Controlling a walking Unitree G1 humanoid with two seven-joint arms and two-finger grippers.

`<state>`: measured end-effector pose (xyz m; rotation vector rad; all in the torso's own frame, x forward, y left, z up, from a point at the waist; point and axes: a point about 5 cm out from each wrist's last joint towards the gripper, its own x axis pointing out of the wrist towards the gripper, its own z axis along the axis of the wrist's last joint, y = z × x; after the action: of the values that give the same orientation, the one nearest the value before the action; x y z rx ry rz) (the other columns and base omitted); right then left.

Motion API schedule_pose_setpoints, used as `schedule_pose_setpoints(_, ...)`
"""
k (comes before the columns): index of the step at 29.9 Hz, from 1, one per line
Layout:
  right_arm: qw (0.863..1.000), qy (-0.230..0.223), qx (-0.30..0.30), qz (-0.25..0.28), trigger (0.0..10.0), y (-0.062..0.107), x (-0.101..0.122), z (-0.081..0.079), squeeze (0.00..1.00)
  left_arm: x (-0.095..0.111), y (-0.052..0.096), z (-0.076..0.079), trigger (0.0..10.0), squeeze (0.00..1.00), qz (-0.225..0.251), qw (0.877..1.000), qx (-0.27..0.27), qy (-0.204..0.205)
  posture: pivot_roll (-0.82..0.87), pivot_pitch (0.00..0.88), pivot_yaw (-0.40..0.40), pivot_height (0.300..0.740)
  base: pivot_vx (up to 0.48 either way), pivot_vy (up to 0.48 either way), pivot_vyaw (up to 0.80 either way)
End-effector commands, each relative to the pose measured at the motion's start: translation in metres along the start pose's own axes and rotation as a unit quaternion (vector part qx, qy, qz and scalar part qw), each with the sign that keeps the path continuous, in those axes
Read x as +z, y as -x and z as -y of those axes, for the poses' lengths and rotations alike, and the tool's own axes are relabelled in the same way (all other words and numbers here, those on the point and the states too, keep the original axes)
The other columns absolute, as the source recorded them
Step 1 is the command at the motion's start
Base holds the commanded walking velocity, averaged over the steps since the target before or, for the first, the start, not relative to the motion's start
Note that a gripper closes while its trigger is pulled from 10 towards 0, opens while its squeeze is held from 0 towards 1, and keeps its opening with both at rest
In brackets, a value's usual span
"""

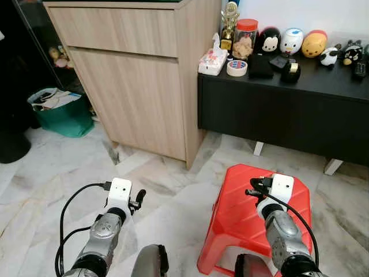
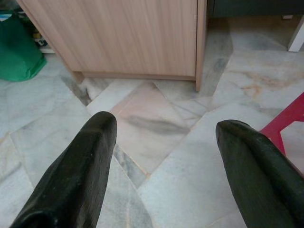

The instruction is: Hang keys on a hook

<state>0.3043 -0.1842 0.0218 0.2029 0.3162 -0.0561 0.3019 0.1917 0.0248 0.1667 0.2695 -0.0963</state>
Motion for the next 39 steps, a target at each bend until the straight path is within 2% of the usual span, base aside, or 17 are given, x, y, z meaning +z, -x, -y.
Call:
schedule_pose_setpoints(1, 1.0, 0.0, 0.005, -0.005, 10.0, -0.001, 0.001, -0.002, 0.0, 0.004, -0.002, 0.003, 10.0, 0.0, 0.01, 1.0, -0.007, -0.008, -0.01, 0.0, 0.048, 0.639, 0.0, 0.0, 0.0)
schedule_pose_setpoints(5, 1.0, 0.0, 0.002, -0.012, 10.0, -0.002, 0.001, -0.001, 0.0, 0.005, -0.003, 0.013, 10.0, 0.0, 0.016, 0.999, -0.024, -0.018, -0.01, 0.0, 0.047, 0.669, 0.0, 0.0, 0.0)
schedule_pose_setpoints(15, 1.0, 0.0, 0.014, -0.016, 10.0, -0.002, 0.0, -0.005, 0.0, 0.007, -0.004, 0.019, 10.0, 0.0, 0.028, 0.999, -0.034, -0.017, -0.01, 0.0, 0.043, 0.723, 0.0, 0.0, 0.0)
schedule_pose_setpoints(20, 0.999, 0.008, 0.022, -0.026, 10.0, -0.003, 0.0, -0.006, 0.0, 0.008, -0.003, 0.02, 10.0, 0.0, 0.035, 0.998, -0.043, -0.023, -0.01, 0.0, 0.043, 0.723, 0.0, 0.0, 0.0)
schedule_pose_setpoints(25, 0.998, 0.022, 0.055, -0.028, 10.0, -0.005, 0.006, -0.012, 0.0, 0.013, -0.002, 0.025, 10.0, 0.0, 0.055, 0.996, -0.069, -0.031, -0.02, 0.0, 0.043, 0.723, 0.0, 0.0, 0.0)
schedule_pose_setpoints(32, 0.992, 0.071, 0.096, -0.042, 10.0, -0.01, 0.022, -0.021, 0.0, 0.035, -0.006, 0.024, 10.0, 0.0, 0.102, 0.99, -0.093, -0.042, -0.02, 0.0, 0.033, 0.723, 0.0, 0.0, 0.0)
schedule_pose_setpoints(35, 0.99, 0.072, 0.122, -0.026, 10.0, -0.012, 0.038, -0.031, 0.0, 0.049, -0.009, 0.028, 10.0, 0.0, 0.117, 0.984, -0.129, -0.03, -0.03, 0.0, 0.025, 0.723, 0.0, 0.0, 0.0)
schedule_pose_setpoints(39, 0.988, 0.095, 0.119, -0.029, 10.0, -0.012, 0.048, -0.034, 0.0, 0.062, -0.013, 0.03, 10.0, 0.0, 0.122, 0.98, -0.154, -0.012, -0.03, 0.0, 0.021, 0.723, 0.0, 0.0, 0.0)
